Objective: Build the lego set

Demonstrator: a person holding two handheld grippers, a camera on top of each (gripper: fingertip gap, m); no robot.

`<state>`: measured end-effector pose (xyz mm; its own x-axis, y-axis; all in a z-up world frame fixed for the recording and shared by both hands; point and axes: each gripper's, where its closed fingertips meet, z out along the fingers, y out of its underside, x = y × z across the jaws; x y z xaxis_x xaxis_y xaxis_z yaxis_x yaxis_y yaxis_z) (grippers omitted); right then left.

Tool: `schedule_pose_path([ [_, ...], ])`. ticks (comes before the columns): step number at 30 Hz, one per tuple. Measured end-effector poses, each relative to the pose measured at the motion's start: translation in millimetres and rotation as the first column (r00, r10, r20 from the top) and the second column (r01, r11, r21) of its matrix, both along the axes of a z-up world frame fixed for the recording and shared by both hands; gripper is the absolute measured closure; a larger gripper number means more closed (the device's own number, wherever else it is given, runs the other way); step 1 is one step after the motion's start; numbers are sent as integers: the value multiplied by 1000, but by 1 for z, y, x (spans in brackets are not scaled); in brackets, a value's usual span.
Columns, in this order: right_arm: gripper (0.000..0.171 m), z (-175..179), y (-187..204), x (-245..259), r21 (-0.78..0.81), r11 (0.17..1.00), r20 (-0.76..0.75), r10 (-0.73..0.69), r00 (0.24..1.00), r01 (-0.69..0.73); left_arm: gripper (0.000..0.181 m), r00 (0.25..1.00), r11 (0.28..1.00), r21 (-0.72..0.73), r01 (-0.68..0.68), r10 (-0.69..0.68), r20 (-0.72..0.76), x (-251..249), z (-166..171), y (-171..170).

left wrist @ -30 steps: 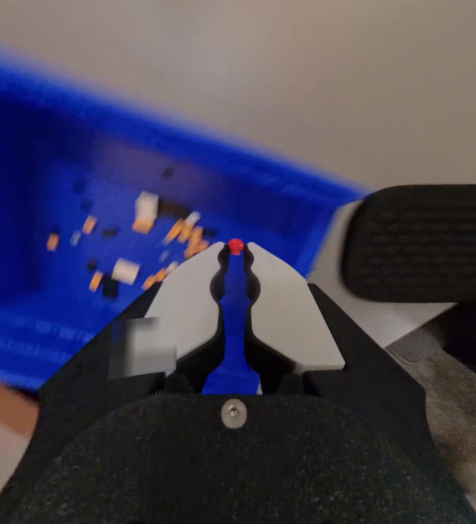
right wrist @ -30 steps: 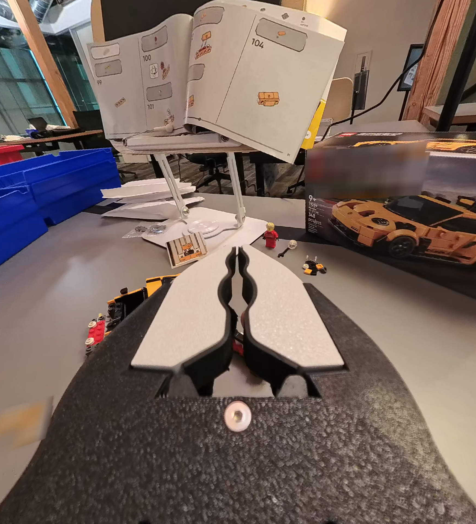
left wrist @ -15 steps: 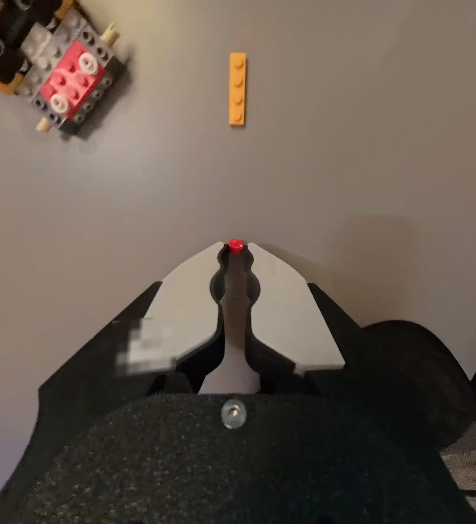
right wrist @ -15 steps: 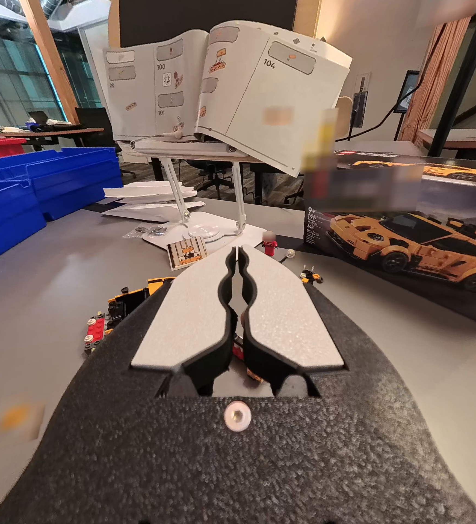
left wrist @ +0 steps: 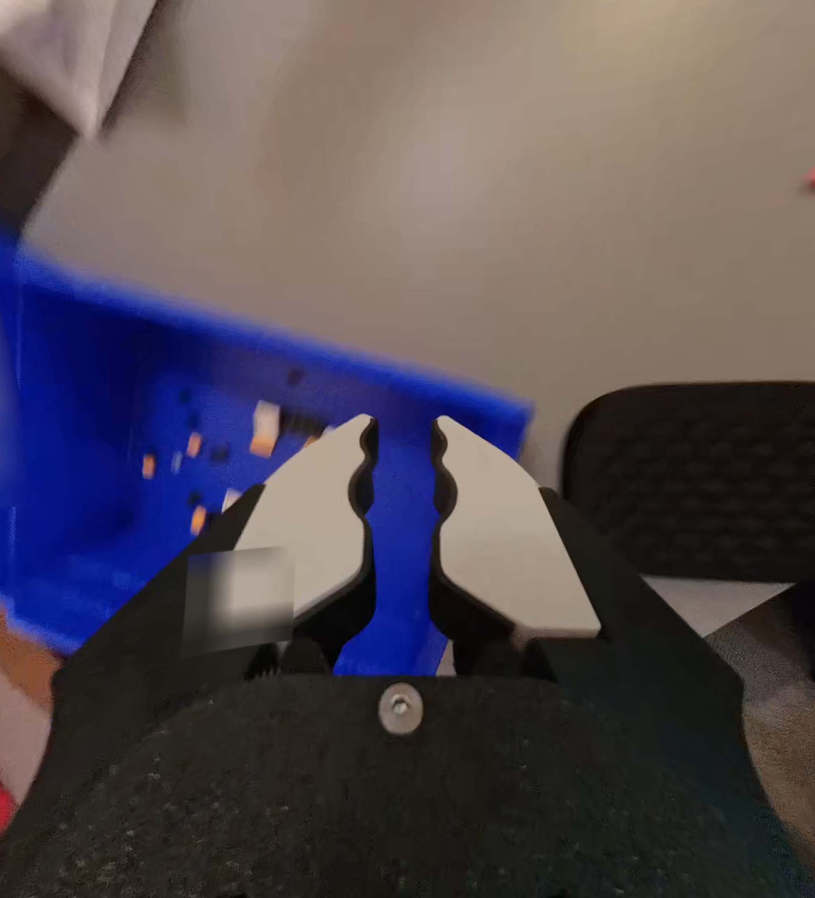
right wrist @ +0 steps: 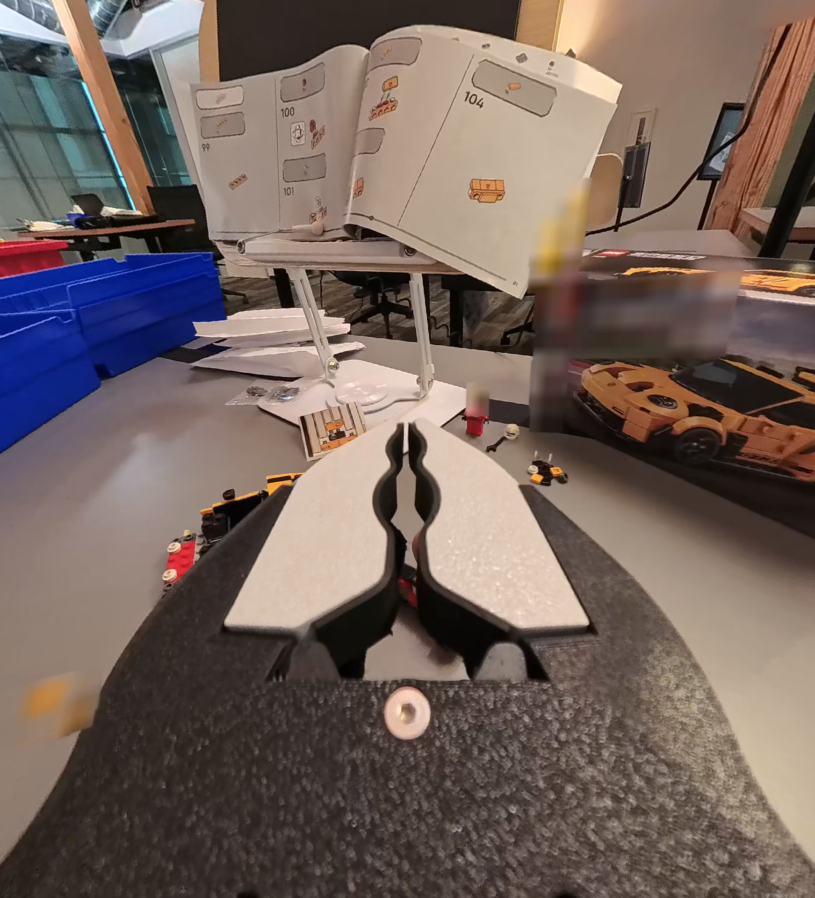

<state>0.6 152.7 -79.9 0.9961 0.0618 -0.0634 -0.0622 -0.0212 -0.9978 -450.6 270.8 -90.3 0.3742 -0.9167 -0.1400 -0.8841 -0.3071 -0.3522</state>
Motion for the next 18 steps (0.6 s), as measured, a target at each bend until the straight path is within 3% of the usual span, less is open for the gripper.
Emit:
schedule_pose_path([
  [2,170,-1,0,-1,-5,1000,0,1,1000,-1,162,980,976,-97,-195,191,-48,-54,-21,25],
  [4,170,-2,1,-1,-6,1000,0,-4,1000,4,166,950,937,-160,-309,297,-98,-89,-50,39],
  [8,170,-6,2,0,-19,1000,-4,-11,1000,11,166,920,911,-186,-367,326,-218,-122,-90,49],
  [18,170,-8,3,2,-25,1000,-15,-14,1000,14,165,896,894,-224,-388,309,-318,-122,-113,56],
])
